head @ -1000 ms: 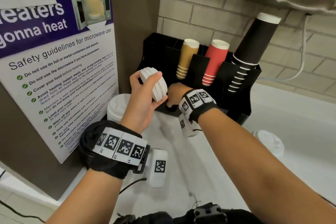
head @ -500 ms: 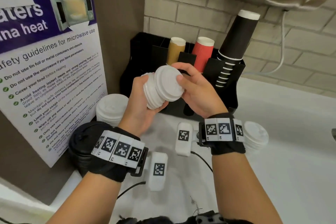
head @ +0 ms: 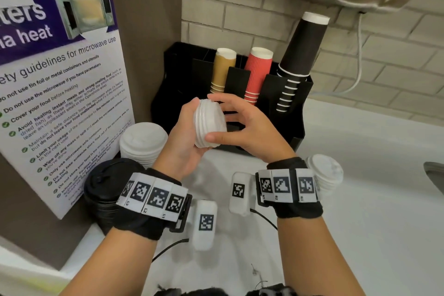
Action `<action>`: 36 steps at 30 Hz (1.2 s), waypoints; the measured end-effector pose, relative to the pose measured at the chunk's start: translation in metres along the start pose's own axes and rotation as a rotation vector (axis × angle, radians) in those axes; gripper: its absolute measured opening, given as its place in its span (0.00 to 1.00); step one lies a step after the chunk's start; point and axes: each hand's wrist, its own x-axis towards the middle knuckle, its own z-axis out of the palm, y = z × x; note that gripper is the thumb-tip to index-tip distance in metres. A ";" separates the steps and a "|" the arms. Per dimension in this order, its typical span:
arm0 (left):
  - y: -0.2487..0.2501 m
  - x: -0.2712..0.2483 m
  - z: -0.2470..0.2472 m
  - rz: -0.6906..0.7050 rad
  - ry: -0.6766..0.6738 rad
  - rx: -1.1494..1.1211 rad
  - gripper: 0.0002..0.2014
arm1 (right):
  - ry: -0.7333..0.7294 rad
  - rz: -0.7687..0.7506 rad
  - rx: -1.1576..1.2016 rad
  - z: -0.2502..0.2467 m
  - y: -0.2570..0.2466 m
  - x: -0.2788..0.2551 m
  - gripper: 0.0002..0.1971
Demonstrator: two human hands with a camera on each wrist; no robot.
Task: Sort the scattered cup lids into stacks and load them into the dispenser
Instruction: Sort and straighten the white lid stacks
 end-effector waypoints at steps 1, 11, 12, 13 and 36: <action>-0.001 0.000 0.001 0.001 0.006 -0.005 0.23 | 0.010 -0.007 0.000 0.001 0.000 0.000 0.34; -0.001 -0.002 0.005 0.020 0.082 -0.009 0.22 | 0.042 0.000 0.091 0.007 0.010 0.001 0.33; -0.001 -0.002 0.005 0.018 0.087 -0.019 0.22 | 0.034 0.003 0.104 0.008 0.010 0.002 0.33; -0.001 -0.002 0.005 0.013 0.095 -0.027 0.23 | 0.026 0.004 0.113 0.008 0.011 0.002 0.34; 0.009 0.021 -0.010 -0.030 0.024 -0.057 0.25 | -0.020 -0.137 -0.280 0.004 0.000 0.029 0.38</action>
